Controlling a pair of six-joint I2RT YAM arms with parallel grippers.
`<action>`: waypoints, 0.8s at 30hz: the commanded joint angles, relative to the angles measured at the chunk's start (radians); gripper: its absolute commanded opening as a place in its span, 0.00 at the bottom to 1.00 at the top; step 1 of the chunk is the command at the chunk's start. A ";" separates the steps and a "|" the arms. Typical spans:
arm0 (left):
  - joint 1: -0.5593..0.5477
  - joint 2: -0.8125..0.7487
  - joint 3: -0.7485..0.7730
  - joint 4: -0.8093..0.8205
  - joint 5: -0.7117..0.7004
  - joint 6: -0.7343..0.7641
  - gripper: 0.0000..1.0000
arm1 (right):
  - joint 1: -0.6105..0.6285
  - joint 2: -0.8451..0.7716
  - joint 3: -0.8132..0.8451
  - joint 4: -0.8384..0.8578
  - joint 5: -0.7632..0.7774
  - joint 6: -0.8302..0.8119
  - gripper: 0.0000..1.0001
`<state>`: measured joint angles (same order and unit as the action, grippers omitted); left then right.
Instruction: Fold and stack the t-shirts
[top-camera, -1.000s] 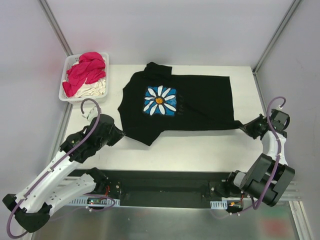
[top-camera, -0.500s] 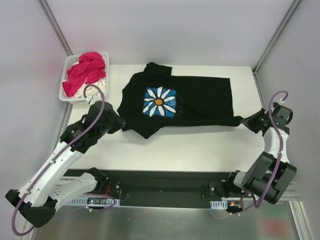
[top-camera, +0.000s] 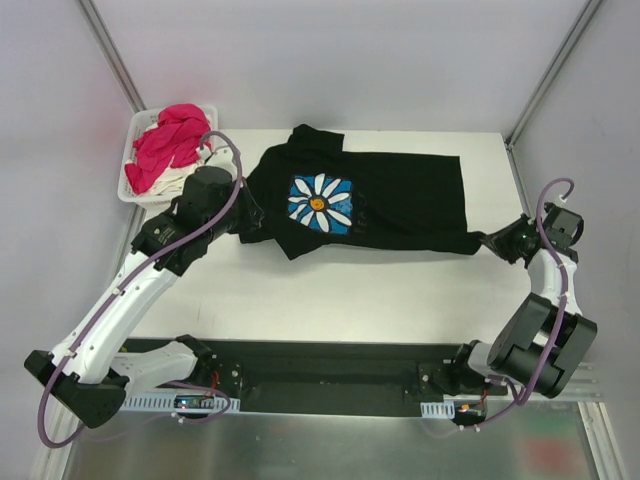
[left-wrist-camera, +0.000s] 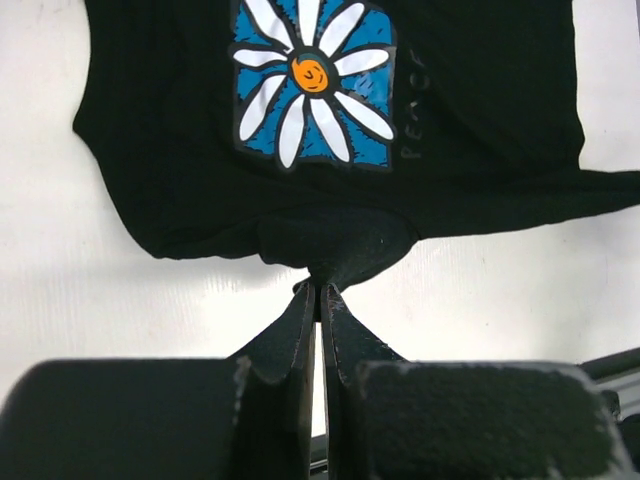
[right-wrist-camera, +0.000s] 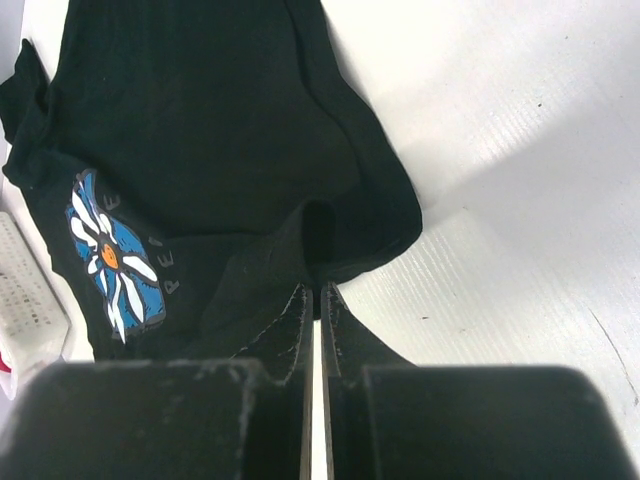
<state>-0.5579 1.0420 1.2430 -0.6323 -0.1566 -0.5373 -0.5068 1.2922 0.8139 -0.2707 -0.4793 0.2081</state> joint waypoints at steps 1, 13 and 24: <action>0.023 0.026 0.056 0.054 0.055 0.128 0.00 | 0.002 -0.002 0.036 0.044 0.011 -0.003 0.01; 0.062 0.035 0.046 0.074 0.091 0.157 0.00 | 0.002 0.029 0.021 0.079 0.015 -0.003 0.01; 0.110 -0.005 -0.019 0.075 0.131 0.117 0.00 | 0.002 0.025 0.021 0.079 0.031 0.007 0.01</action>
<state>-0.4629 1.0721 1.2362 -0.5869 -0.0509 -0.4091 -0.5060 1.3216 0.8139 -0.2237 -0.4709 0.2096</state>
